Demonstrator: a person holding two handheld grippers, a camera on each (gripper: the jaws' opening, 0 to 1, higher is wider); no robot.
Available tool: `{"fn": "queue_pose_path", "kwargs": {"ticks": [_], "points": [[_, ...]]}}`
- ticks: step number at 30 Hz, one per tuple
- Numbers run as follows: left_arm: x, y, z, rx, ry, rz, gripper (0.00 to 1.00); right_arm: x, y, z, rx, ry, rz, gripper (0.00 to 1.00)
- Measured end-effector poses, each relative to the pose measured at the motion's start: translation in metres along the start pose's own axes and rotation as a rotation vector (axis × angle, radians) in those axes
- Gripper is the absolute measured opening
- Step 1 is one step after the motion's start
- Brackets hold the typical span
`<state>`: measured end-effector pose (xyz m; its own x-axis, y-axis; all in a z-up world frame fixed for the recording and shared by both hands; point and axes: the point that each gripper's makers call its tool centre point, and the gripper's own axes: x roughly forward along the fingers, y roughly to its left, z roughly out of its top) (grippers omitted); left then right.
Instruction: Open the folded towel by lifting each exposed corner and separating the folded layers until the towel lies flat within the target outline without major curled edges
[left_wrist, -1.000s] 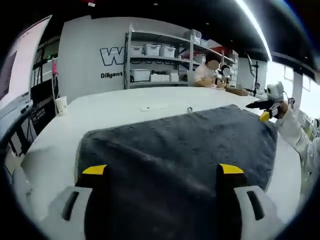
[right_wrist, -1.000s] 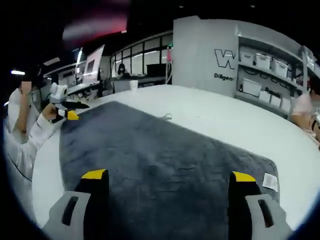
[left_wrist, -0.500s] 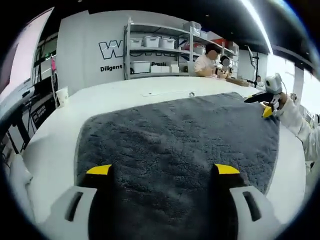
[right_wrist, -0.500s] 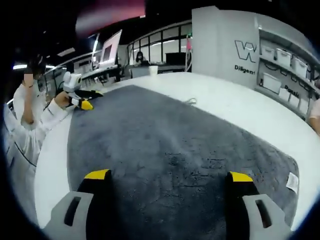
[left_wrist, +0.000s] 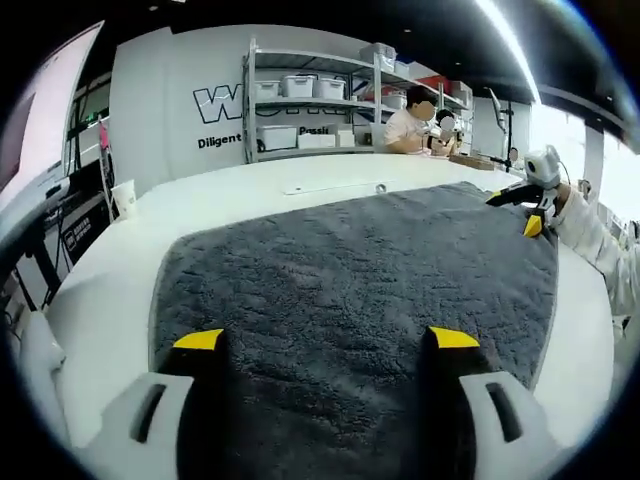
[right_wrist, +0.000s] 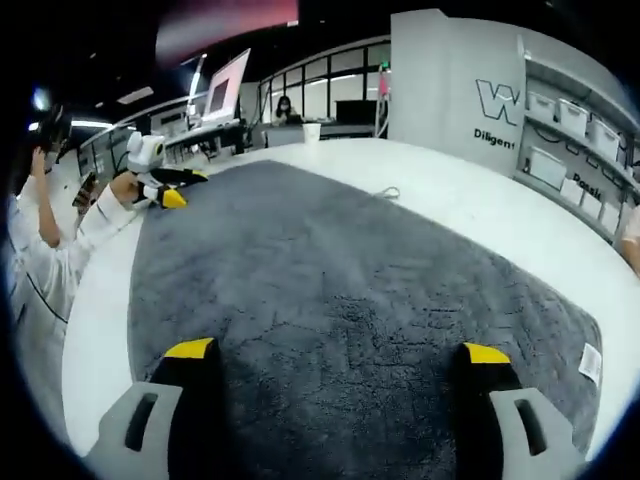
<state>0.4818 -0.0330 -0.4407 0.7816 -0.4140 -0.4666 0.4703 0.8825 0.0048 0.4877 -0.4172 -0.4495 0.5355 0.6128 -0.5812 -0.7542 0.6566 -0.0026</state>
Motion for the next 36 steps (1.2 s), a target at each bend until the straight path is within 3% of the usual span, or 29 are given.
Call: {"fn": "queue_pose_path", "kwargs": {"ticks": [23, 29, 32, 36], "points": [[-0.004, 0.002, -0.001, 0.002, 0.008, 0.01, 0.79, -0.002, 0.004, 0.0, -0.017, -0.034, 0.025, 1.0], [-0.008, 0.0, 0.001, 0.0, -0.028, -0.01, 0.82, -0.003, 0.003, 0.001, -0.015, -0.026, 0.026, 1.0], [-0.015, -0.002, 0.009, -0.049, -0.084, -0.023, 0.87, -0.003, 0.002, 0.002, -0.005, -0.03, 0.019, 1.0], [-0.035, 0.006, 0.012, -0.118, -0.119, 0.061, 0.84, -0.004, 0.001, 0.008, 0.028, -0.069, 0.023, 1.0]]}}
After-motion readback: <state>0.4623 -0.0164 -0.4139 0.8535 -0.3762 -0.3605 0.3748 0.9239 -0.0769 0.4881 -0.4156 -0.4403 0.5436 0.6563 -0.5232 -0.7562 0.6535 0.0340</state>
